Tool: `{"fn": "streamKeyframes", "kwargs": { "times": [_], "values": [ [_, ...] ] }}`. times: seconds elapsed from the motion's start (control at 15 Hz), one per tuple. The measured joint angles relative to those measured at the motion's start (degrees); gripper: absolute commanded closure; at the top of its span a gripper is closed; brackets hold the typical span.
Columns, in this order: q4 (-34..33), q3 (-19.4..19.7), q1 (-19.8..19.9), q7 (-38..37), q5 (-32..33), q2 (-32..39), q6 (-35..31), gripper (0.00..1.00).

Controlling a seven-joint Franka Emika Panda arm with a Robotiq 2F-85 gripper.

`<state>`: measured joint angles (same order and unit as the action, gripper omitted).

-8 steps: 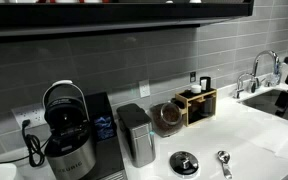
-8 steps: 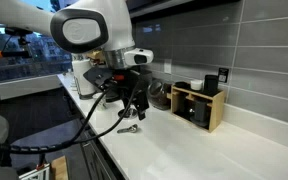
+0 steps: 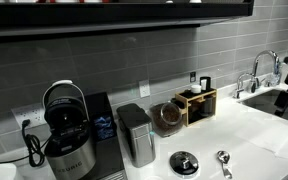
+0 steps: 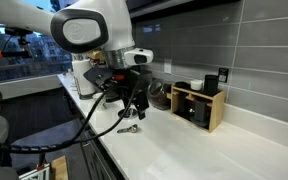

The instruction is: Use the spoon to put some contents of the jar in the cup

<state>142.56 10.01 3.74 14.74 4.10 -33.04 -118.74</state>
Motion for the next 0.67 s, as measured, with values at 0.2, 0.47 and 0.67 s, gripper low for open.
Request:
{"fn": "streamKeyframes", "kwargs": {
  "times": [0.2,0.47,0.67],
  "values": [
    [1.2,-1.4,-3.1,-0.1,-4.5,1.5,-4.6,0.0],
    [2.6,-5.4,-10.1,-0.3,-13.4,7.4,-11.7,0.0],
    [2.5,-7.1,-14.1,0.7,-17.3,12.2,-14.8,0.0]
  ]
}}
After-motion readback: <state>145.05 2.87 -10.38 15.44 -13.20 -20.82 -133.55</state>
